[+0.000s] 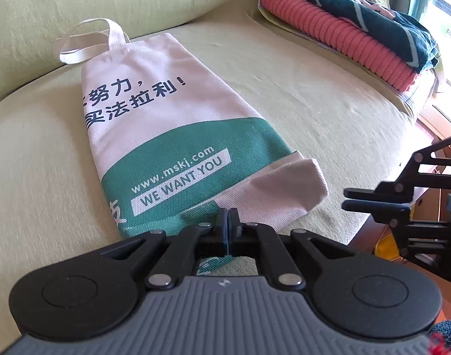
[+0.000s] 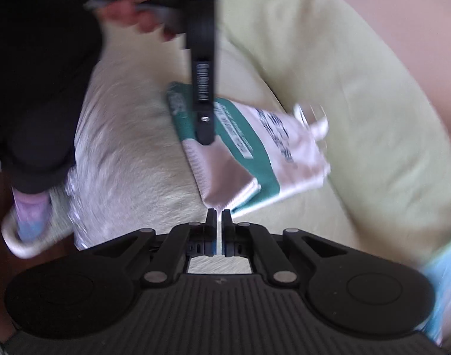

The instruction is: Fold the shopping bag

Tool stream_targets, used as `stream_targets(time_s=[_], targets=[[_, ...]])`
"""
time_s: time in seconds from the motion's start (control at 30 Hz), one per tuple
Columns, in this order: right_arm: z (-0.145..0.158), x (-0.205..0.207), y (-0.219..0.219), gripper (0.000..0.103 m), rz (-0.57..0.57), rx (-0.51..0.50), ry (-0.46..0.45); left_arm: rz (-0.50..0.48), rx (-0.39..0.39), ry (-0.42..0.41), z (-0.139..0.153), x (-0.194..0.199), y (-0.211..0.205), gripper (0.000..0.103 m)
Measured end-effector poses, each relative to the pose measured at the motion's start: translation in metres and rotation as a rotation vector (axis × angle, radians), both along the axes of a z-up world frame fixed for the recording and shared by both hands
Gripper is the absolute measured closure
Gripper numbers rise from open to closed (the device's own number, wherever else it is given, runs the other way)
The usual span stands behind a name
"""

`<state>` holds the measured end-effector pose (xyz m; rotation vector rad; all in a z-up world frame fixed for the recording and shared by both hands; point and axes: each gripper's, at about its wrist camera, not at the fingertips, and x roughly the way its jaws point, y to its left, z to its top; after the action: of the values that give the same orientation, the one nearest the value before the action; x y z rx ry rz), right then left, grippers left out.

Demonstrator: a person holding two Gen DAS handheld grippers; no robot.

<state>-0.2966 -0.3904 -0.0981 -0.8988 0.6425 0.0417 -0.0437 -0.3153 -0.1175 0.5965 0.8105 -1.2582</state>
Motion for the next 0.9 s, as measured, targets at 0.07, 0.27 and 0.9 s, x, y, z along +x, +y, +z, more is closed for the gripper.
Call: stream_targets(time_s=[0.07,0.27,0.9], targets=[[-0.010,0.001,-0.004,0.092,0.126,-0.140,0.022,-0.003,0.002,0.003,0.000,0.001,0.000,0.101],[-0.028,0.011,-0.030,0.084,0.293,-0.354,0.064,-0.018,0.004,0.018,0.000,0.004,-0.001,0.101],[-0.041,-0.007,-0.061,0.059,0.746,-0.577,-0.043,-0.026,0.001,0.076,-0.001,0.017,-0.001,0.100]])
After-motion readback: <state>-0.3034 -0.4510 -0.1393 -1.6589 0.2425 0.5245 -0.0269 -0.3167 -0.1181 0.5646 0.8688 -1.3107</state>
